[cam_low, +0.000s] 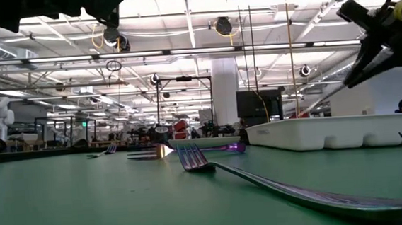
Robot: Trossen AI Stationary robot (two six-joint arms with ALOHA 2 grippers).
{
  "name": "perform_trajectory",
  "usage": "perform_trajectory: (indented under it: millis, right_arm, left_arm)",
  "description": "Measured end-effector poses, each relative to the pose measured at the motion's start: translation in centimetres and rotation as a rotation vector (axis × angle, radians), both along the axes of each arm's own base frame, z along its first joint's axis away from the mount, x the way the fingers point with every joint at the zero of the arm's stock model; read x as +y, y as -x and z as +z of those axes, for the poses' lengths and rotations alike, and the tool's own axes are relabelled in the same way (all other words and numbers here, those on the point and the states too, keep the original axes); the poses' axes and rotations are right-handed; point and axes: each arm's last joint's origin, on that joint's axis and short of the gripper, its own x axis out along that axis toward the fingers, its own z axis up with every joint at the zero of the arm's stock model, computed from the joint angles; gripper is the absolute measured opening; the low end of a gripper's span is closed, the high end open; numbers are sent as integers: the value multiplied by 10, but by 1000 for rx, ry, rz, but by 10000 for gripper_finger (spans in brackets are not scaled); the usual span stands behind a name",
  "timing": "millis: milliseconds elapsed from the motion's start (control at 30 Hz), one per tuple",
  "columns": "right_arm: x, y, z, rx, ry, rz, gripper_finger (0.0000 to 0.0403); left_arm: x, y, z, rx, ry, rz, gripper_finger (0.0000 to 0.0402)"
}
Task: Sort silverware
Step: Put the iridescent knife into the white silverware tray
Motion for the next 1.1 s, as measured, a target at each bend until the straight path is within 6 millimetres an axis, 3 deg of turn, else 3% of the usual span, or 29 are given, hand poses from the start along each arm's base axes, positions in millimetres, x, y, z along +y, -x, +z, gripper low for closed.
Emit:
perform_trajectory:
  millis: [600, 1100]
  right_arm:
    - [-3, 7, -16, 292, 18, 25, 0]
    - [-3, -6, -24, 338, -25, 56, 20]
  left_arm:
    - [0, 0, 0, 0, 3, 0, 171]
    - [0, 0, 2, -8, 31, 1, 171]
